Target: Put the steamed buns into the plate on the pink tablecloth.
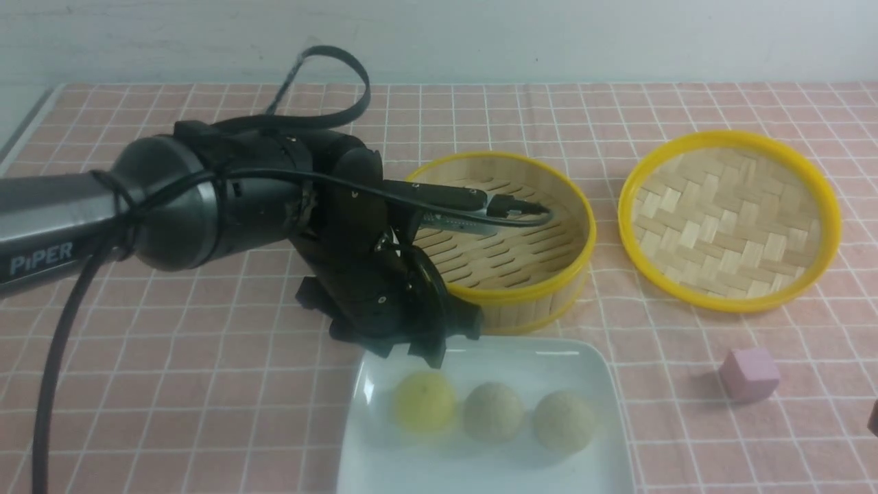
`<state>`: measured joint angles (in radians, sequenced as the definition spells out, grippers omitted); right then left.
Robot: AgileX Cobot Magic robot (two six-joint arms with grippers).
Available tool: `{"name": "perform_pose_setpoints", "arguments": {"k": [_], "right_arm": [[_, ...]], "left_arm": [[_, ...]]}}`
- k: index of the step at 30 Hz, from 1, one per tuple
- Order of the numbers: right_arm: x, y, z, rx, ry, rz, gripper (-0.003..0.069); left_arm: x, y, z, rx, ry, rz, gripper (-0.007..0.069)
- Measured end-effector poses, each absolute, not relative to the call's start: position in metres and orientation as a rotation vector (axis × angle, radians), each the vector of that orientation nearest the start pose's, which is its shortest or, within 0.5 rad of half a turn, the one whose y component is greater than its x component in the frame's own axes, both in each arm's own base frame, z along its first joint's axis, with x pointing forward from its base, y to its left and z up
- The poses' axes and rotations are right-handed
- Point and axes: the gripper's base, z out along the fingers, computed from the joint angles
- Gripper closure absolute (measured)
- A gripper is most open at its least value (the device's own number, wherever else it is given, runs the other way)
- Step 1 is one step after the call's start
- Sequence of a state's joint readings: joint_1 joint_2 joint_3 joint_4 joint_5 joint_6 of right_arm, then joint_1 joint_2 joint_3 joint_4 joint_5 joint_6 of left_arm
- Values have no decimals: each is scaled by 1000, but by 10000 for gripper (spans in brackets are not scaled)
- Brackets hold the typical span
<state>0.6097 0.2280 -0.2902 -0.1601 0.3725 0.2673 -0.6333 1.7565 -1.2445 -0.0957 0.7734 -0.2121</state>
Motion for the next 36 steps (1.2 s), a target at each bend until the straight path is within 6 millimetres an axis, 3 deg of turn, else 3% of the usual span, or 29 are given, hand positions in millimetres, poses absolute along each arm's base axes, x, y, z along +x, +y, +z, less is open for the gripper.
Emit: {"name": "perform_pose_setpoints", "arguments": {"k": [15,29,32,36], "right_arm": [[53,32,260,-370,1752,505,636],[51,5,186,18,1858,190,620],[52,2,174,74,1890,144,617],[52,0,173,119,1886,118,611]], "left_arm": [[286,-218,225,518,2782,-310,199],[282,-215,223,530,2842,-284,199],[281,-215,223,528,2848,-285,199],[281,-217,224,500,2853,-317,200]]}}
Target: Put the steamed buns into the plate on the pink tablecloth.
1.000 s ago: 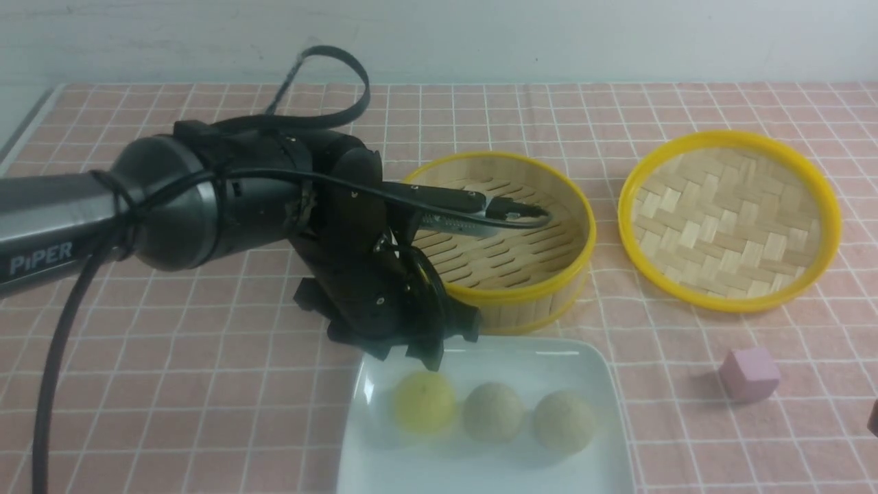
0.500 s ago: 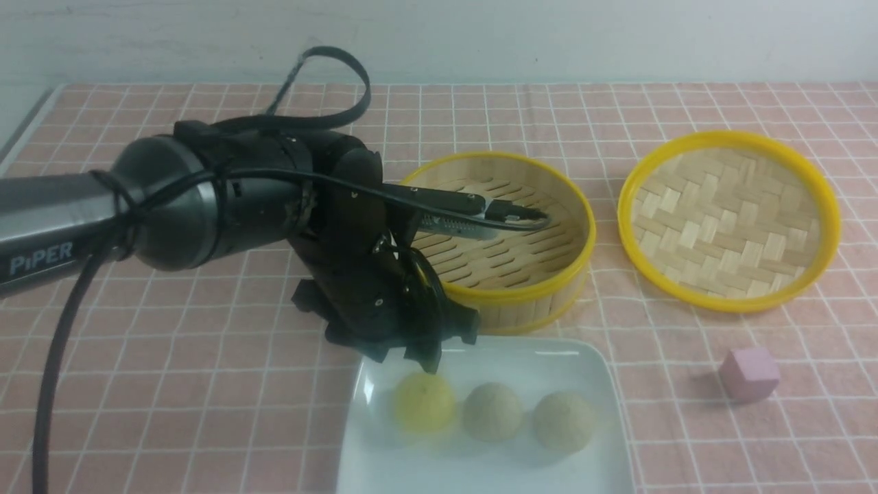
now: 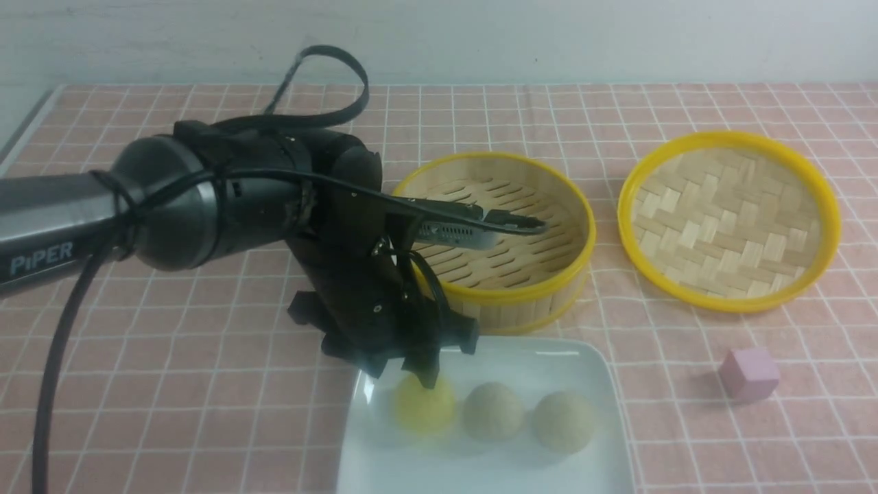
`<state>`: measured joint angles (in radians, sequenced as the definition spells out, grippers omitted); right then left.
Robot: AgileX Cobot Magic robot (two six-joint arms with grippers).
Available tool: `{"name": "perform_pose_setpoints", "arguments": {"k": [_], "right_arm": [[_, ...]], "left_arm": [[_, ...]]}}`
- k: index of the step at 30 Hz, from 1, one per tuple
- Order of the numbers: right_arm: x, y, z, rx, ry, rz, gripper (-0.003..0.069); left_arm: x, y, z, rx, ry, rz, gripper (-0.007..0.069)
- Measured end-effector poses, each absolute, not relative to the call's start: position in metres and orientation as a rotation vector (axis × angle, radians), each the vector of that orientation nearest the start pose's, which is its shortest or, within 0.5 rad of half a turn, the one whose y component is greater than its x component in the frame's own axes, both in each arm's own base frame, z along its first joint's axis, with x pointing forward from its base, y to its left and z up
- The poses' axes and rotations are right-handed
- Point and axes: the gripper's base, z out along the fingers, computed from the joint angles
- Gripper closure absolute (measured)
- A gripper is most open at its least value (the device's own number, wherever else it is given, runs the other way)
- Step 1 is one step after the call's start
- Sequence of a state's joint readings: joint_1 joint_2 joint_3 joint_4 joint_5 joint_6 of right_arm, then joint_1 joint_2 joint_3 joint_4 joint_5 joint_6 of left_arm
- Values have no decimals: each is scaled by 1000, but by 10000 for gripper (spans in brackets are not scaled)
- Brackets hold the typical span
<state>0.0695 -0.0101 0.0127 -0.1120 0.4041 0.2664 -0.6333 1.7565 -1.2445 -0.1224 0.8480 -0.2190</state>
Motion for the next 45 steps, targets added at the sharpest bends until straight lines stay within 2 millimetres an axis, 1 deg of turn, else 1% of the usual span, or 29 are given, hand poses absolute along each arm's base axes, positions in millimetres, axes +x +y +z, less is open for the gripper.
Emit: {"name": "perform_pose_setpoints", "arguments": {"k": [2,3,5,6,7,8,9,10,12,13,14,15,16,17,18,19,20,22,24,25,28,29,30,33,35,38,41,43,45], "right_arm": [[52,-1,173,125,1885,116,609],[52,-1,173,128,1885,115,607],[52,-1,173,128,1885,115,602],[52,-1,173,128,1885,115,601],[52,-1,173,128,1885,115,598],[52,-1,173,128,1885,115,598],[52,-1,173,128,1885,115,597],[52,-1,173,128,1885,115,596],[52,-1,173,128,1885,115,593],[52,-1,173,128,1885,115,590],[52,-1,173,128,1885,115,589],[52,-1,173,128,1885,115,588],[52,-1,173,128,1885,115,585],[52,-1,173,129,1885,116,585],[52,-1,173,129,1885,116,585],[52,-1,173,129,1885,116,581],[52,-1,173,129,1885,116,579],[52,-1,173,129,1885,116,576],[52,-1,173,129,1885,116,573],[52,-1,173,129,1885,116,571],[52,-1,173,129,1885,116,565],[52,-1,173,129,1885,116,565],[52,-1,173,129,1885,116,564],[52,-1,173,129,1885,116,561],[52,-1,173,129,1885,116,557],[52,-1,173,129,1885,116,555],[52,-1,173,129,1885,116,550],[52,-1,173,129,1885,116,547],[52,-1,173,129,1885,116,544]], "left_arm": [[280,-216,225,500,2848,-318,209],[279,-215,230,505,2835,-316,225],[275,-209,245,508,2800,-308,272],[274,-209,247,510,2795,-307,277],[268,-203,262,508,2766,-301,323],[268,-202,264,508,2761,-300,330],[259,-193,284,512,2718,-288,397],[251,-185,299,522,2692,-268,452],[238,-173,319,530,2662,-242,530],[227,-164,333,525,2647,-239,576],[224,-162,334,525,2656,-234,582],[215,-155,342,521,2658,-236,599],[190,-140,356,524,2654,-263,618],[178,-135,358,543,2644,-281,622],[173,-132,362,553,2624,-290,623],[153,-124,363,595,2557,-340,624],[137,-117,362,621,2460,-396,624],[122,-109,355,618,2327,-468,624],[115,-103,347,579,2182,-539,624],[110,-99,347,550,2077,-582,624],[99,-90,336,503,1919,-643,624],[97,-88,337,499,1904,-648,624],[92,-83,331,483,1853,-665,622],[86,-78,326,472,1812,-678,620],[82,-74,317,472,1814,-677,619],[82,-74,310,476,1831,-672,616],[82,-71,299,486,1850,-628,613],[83,-67,293,444,1869,-611,611],[85,-55,278,320,1902,-544,608]]}}
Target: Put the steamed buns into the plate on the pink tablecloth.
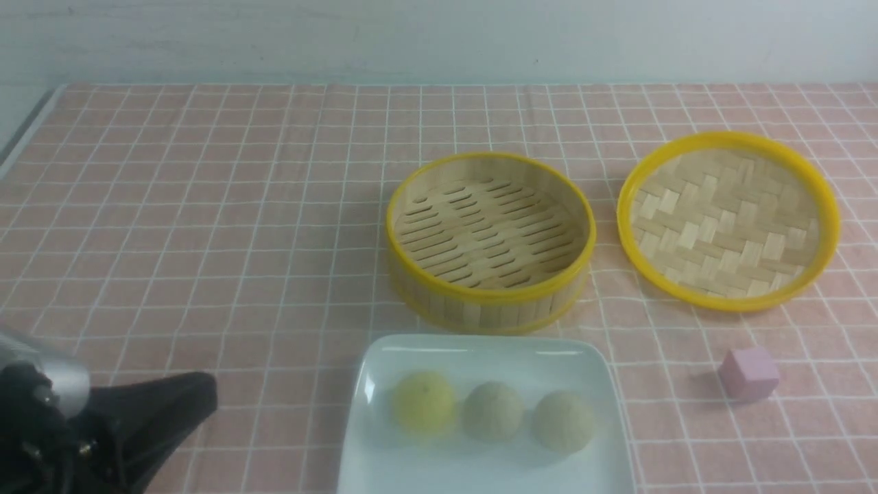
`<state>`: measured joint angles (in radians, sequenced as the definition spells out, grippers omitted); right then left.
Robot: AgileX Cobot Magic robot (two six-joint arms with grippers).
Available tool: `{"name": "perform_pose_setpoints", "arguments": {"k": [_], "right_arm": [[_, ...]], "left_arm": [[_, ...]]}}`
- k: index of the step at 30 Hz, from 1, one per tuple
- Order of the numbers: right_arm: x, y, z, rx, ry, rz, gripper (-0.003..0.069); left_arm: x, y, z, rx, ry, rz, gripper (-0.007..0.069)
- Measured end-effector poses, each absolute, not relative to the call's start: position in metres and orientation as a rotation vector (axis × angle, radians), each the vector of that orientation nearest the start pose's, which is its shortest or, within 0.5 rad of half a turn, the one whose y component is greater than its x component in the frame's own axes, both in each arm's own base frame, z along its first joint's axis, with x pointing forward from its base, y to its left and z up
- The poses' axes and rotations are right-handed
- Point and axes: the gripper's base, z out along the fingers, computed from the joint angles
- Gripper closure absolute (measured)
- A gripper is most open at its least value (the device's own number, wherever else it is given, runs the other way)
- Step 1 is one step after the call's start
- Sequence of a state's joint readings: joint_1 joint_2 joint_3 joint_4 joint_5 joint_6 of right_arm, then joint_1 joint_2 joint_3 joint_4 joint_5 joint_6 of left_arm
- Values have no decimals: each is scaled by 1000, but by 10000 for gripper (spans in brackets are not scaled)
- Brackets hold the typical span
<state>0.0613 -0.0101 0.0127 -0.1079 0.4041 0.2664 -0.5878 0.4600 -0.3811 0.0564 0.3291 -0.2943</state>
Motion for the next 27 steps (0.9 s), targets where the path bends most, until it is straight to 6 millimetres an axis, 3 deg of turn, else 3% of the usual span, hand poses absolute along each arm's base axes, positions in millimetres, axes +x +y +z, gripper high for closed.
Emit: {"name": "perform_pose_setpoints", "arguments": {"k": [5,8,14,19,27], "right_arm": [[52,-1,173,129,1885,116,540],[52,-1,173,129,1885,116,536],[52,-1,173,129,1885,116,526],[52,-1,173,129,1885,116,524],[52,-1,173,129,1885,116,513]], "left_arm": [[82,-31,248,150,1918,-379,605],[74,-13,217,7,1932,-234,601],[60,-1,177,-90,1908,-111,594],[54,0,175,-91,1830,-112,592],[53,1,174,-94,1851,-101,584]]}}
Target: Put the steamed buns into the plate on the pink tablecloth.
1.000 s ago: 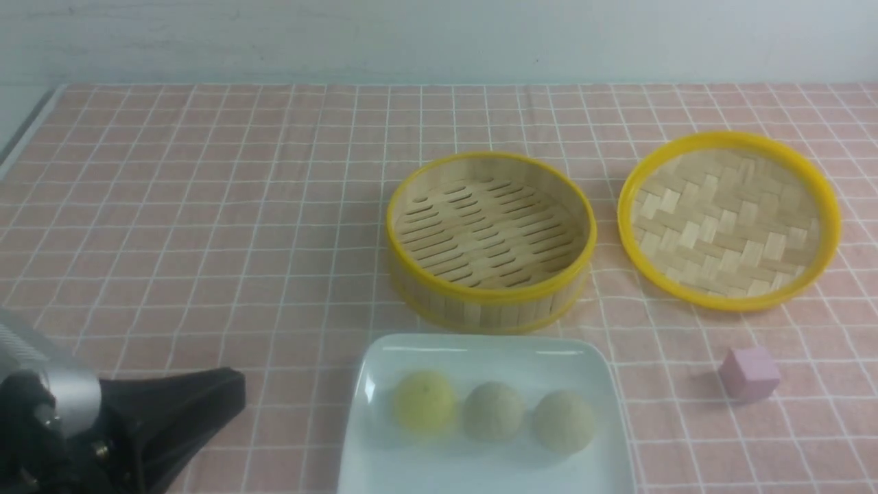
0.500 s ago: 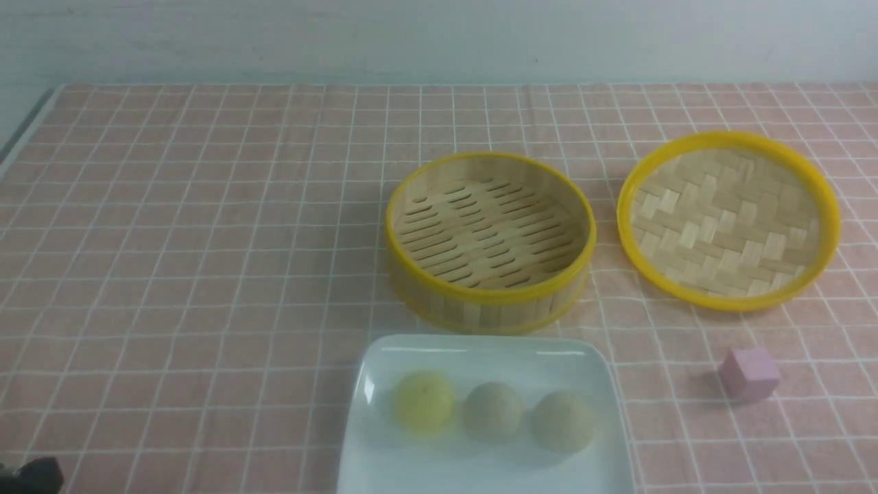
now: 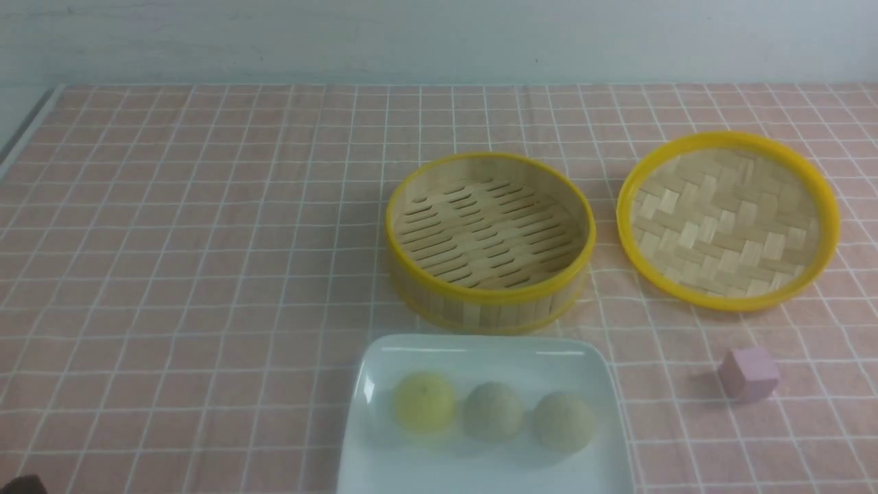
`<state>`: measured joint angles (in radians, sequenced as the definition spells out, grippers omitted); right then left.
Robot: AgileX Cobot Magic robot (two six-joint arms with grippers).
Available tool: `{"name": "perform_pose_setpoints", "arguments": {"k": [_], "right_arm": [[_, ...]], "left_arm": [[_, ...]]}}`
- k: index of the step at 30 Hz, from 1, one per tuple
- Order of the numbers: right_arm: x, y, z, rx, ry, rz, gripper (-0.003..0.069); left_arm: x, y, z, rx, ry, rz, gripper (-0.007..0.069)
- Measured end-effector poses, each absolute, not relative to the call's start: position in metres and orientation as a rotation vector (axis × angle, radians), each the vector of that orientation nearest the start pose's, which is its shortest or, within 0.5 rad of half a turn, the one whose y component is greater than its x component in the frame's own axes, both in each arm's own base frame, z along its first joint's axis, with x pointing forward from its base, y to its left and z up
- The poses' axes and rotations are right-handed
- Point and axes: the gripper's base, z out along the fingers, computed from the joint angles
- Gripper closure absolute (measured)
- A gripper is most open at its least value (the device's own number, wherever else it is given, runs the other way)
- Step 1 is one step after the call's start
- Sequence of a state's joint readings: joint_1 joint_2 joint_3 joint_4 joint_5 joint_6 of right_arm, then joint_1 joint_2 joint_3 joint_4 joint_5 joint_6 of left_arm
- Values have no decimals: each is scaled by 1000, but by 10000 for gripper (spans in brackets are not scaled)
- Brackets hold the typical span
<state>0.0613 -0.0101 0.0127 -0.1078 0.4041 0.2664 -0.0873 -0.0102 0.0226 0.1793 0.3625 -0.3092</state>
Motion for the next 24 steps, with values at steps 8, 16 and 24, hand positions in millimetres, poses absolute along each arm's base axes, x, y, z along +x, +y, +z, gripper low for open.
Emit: {"name": "perform_pose_setpoints", "arguments": {"k": [8,16,24], "right_arm": [[52,-1,173,129,1885,117,504],[52,-1,173,129,1885,117,491],[52,-1,173,129,1885,117,484]], "left_arm": [[53,1,174,-96,1856,-99,582],[53,1,174,-97,1857,-98,573],[53,1,174,-98,1857,-99,573]]}}
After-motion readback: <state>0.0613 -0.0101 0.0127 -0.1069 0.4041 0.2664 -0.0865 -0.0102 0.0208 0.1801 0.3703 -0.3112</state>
